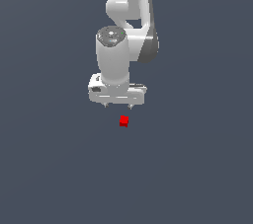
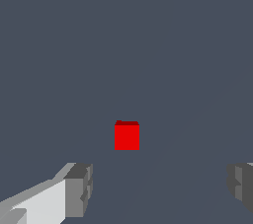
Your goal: Pick up the red cube and move it to a goal position.
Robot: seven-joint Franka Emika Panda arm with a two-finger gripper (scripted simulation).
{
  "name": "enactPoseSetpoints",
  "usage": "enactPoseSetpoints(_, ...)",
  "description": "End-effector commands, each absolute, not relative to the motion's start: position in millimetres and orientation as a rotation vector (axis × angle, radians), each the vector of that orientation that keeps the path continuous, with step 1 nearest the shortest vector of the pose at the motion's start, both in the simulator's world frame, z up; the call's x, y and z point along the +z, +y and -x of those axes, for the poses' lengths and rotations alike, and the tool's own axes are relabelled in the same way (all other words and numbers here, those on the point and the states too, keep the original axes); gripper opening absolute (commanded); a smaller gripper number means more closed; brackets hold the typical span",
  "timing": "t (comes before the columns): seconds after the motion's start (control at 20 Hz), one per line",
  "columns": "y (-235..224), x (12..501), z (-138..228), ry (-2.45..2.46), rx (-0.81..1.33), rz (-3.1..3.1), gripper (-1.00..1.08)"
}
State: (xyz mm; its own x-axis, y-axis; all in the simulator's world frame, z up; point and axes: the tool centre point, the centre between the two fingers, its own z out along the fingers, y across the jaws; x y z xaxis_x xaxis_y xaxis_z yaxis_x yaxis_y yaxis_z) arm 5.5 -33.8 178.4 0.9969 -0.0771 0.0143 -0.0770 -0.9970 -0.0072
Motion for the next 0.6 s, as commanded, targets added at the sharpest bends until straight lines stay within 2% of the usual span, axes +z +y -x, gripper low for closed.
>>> enactPoseSetpoints(0.0, -33.8, 178.4, -5.5, 0.121, -0.023, 3.133, 1.00)
enactPoseSetpoints(0.25, -32.5, 170.4, -4.4, 0.122, -0.022, 3.133, 1.00)
enactPoseSetpoints(0.55, -28.1, 137.7, -0.5, 0.128, -0.017, 3.134, 1.00)
